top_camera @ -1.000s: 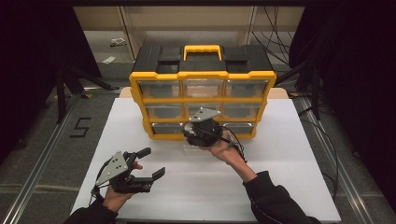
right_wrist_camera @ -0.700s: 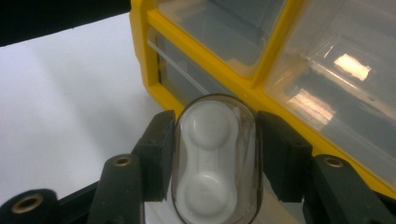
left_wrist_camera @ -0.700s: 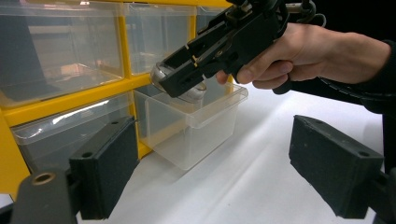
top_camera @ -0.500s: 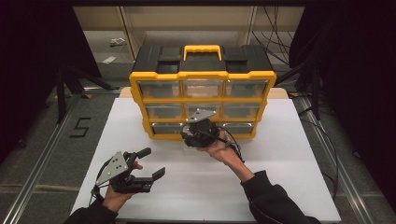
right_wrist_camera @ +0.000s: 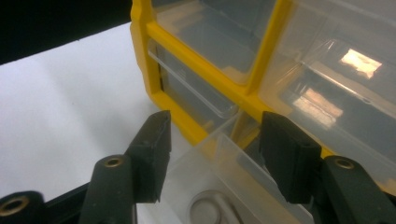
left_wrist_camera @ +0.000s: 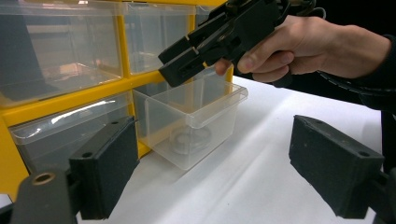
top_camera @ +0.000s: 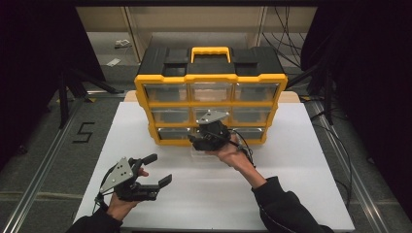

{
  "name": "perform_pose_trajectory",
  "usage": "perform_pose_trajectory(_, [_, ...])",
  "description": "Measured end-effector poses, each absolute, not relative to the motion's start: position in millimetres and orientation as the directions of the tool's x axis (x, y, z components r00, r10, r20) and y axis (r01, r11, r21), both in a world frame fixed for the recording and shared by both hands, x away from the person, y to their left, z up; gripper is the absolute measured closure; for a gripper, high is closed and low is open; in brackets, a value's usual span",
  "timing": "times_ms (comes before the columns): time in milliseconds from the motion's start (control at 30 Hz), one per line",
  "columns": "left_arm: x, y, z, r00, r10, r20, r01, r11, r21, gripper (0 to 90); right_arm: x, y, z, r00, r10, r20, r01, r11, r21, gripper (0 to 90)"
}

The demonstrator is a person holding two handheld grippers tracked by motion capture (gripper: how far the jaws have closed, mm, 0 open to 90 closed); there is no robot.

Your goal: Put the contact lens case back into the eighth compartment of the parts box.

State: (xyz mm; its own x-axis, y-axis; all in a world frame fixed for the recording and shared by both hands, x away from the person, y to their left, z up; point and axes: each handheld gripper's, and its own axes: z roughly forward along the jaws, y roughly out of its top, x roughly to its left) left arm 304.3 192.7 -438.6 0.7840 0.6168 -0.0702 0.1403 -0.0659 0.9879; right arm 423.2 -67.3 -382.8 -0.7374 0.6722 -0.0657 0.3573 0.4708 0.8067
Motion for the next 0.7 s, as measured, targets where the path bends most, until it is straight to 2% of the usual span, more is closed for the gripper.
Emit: perform_pose_trajectory(700, [304,193,-438,0.783,0.618,-0.071,0.14,-0.064,0.988,15.5,402,-77,-365,-0.775,0.631,-0.039,0.318,0.441,0.839,31.3])
